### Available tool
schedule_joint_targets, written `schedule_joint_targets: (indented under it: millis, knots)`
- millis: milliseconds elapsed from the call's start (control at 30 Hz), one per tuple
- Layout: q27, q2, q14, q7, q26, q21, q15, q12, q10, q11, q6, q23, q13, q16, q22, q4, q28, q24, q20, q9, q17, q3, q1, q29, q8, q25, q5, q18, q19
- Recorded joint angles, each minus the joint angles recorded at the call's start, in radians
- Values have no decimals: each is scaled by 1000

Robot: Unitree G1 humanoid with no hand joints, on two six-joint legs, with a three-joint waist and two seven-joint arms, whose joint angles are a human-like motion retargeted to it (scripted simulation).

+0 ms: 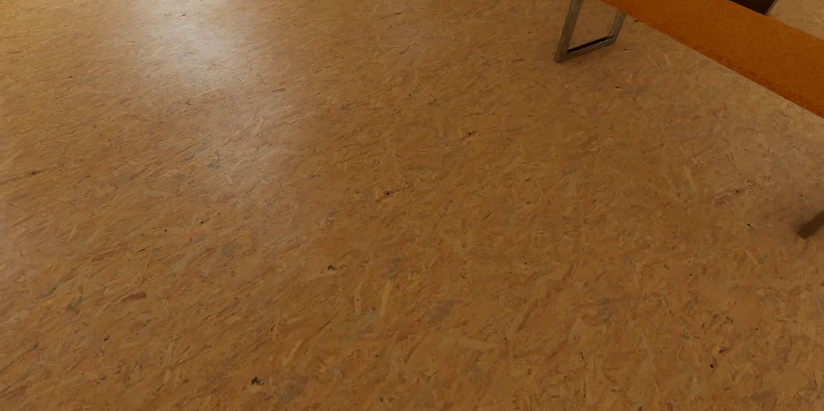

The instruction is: Walk towards the light gray armchair

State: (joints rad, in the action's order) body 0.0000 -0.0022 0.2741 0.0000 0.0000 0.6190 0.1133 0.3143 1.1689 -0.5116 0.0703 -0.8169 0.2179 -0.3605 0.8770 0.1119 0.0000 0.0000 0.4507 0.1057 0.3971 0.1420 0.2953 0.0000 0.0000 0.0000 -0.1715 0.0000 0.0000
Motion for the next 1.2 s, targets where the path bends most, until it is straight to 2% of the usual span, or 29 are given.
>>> schedule_joint_targets:
  millis: [67, 133, 167, 200, 233, 267, 300, 333, 367, 400, 433, 467, 500, 567, 600, 667, 700, 733, 767, 800, 833, 867, 900, 933, 967, 1033, 1133, 1167, 1200]
  knots:
    - [0, 162, -41, 0, 0, -29, 164, 23, -303, 76, -19, 82, -44, -9, -6, 21, 0, 0, -15, -1, 27, 86, 107, 0, 0, 0, 33, 0, 0]
    - [0, 272, -110, 0, 0, -74, 275, 37, -618, 100, -14, 137, -90, -2, 8, 39, 0, 0, -20, -31, 45, 119, 172, 0, 0, 0, 45, 0, 0]
    - [0, 317, -383, 0, 0, -73, 286, 40, -997, 98, -11, 138, -114, -3, 22, 62, 0, 0, -13, -44, 47, 136, 193, 0, 0, 0, 52, 0, 0]
    - [0, 363, -168, 0, 0, -99, 256, 47, -670, 82, -19, 141, -121, -3, 31, 72, 0, 0, -18, -40, 43, 166, 215, 0, 0, 0, 88, 0, 0]
    - [0, 405, -60, 0, 0, -138, 194, 50, -559, 45, -24, 157, -109, 3, 50, 65, 0, 0, -10, -37, 35, 185, 240, 0, 0, 0, 126, 0, 0]
    - [0, 401, -120, 0, 0, -135, 67, 59, -449, -37, -36, 137, -79, 10, 81, 54, 0, 0, -4, -63, 22, 194, 269, 0, 0, 0, 161, 0, 0]
    - [0, 370, -135, 0, 0, -137, -142, 59, -341, -180, -65, 72, -62, 11, 125, 5, 0, 0, 8, -70, -14, 182, 275, 0, 0, 0, 194, 0, 0]
    - [0, 300, -85, 0, 0, -147, -312, 48, -285, -384, -67, 22, -39, 16, 151, -29, 0, 0, 0, -59, -26, 160, 222, 0, 0, 0, 201, 0, 0]
    - [0, 175, -30, 0, 0, -133, -363, 48, -293, -645, -82, 6, -18, 22, 119, -105, 0, 0, -29, -40, -26, 144, 151, 0, 0, 0, 220, 0, 0]
    - [0, 80, -3, 0, 0, -68, -273, 47, -339, -808, -76, -40, -27, 22, 100, -135, 0, 0, -27, -21, -33, 93, 42, 0, 0, 0, 201, 0, 0]
    - [0, -33, 5, 0, 0, -98, -192, 30, -383, -889, -48, -71, -12, 25, 68, -130, 0, 0, -29, -14, -58, 34, -50, 0, 0, 0, 155, 0, 0]
    - [0, -140, 8, 0, 0, -53, -195, 24, -451, -862, -27, -21, 23, 16, 14, -133, 0, 0, -26, -12, -39, -30, -150, 0, 0, 0, 123, 0, 0]
    - [0, -213, 9, 0, 0, -98, -242, 20, -524, -721, -13, -98, 41, 10, -28, -133, 0, 0, -43, -8, -77, -95, -259, 0, 0, 0, 103, 0, 0]
    - [0, -339, 35, 0, 0, -23, -355, -2, -619, -331, 24, -94, 89, 1, -124, -96, 0, 0, -65, -5, -51, -186, -434, 0, 0, 0, 74, 0, 0]
    - [0, -397, 63, 0, 0, -20, -302, -30, -644, -143, 17, -92, 104, -9, -154, -101, 0, 0, -75, -16, -50, -212, -492, 0, 0, 0, 94, 0, 0]
    - [0, -472, 119, 0, 0, -2, 155, -81, -640, 47, 4, -94, 119, -26, -191, -92, 0, 0, -110, -33, -47, -267, -574, 0, 0, 0, 137, 0, 0]
    - [0, -496, 111, 0, 0, 12, 224, -97, -620, 45, 11, -87, 132, -26, -190, -72, 0, 0, -126, -32, -40, -296, -611, 0, 0, 0, 157, 0, 0]
    - [0, -518, 54, 0, 0, 15, 80, -102, -596, 38, 22, -90, 142, -19, -171, -45, 0, 0, -148, -23, -35, -322, -660, 0, 0, 0, 157, 0, 0]
    - [0, -552, -57, 0, 0, 18, -153, -88, -530, -40, 40, -100, 150, -13, -153, -7, 0, 0, -162, -37, -35, -326, -672, 0, 0, 0, 133, 0, 0]
    - [0, -572, -239, 0, 0, 21, -327, -66, -394, -120, 79, -113, 152, 0, -128, 39, 0, 0, -172, -53, -37, -310, -625, 0, 0, 0, 77, 0, 0]
    - [0, -546, -383, 0, 0, 4, -359, -56, -204, -197, 102, -149, 142, 1, -56, 52, 0, 0, -113, -54, -32, -282, -551, 0, 0, 0, 45, 0, 0]
    - [0, -512, -389, 0, 0, -17, -331, -28, 23, -220, 122, -148, 121, 0, -55, 68, 0, 0, -109, -60, -26, -252, -408, 0, 0, 0, -11, 0, 0]
    - [0, -410, -243, 0, 0, -73, -282, -16, 186, -200, 133, -163, 98, -1, -44, 66, 0, 0, -74, -35, -34, -205, -310, 0, 0, 0, -38, 0, 0]
    - [0, -295, -105, 0, 0, -74, -207, 1, 264, -138, 121, -147, 68, -6, -41, 34, 0, 0, -50, -28, -27, -142, -201, 0, 0, 0, -44, 0, 0]
    - [0, -183, -43, 0, 0, -63, -131, 28, 270, -80, 111, -116, 42, -11, -32, 9, 0, 0, -32, -25, -12, -79, -94, 0, 0, 0, -45, 0, 0]
    - [0, 51, -34, 0, 0, -113, 31, 80, 44, 51, 77, 8, 24, -25, 18, -32, 0, 0, -28, -13, 16, 50, 43, 0, 0, 0, -6, 0, 0]
    - [0, 277, -71, 0, 0, -178, 298, 138, -509, 83, 69, 154, -49, -47, 84, 2, 0, 0, -27, -48, 40, 166, 168, 0, 0, 0, 32, 0, 0]
    - [0, 319, -177, 0, 0, -205, 323, 151, -637, 82, 75, 184, -75, -48, 111, 10, 0, 0, -18, -63, 46, 185, 174, 0, 0, 0, 38, 0, 0]
    - [0, 341, -661, 0, 0, -224, 301, 163, -1040, 100, 83, 198, -97, -48, 134, 13, 0, 0, -22, -82, 46, 183, 205, 0, 0, 0, 36, 0, 0]
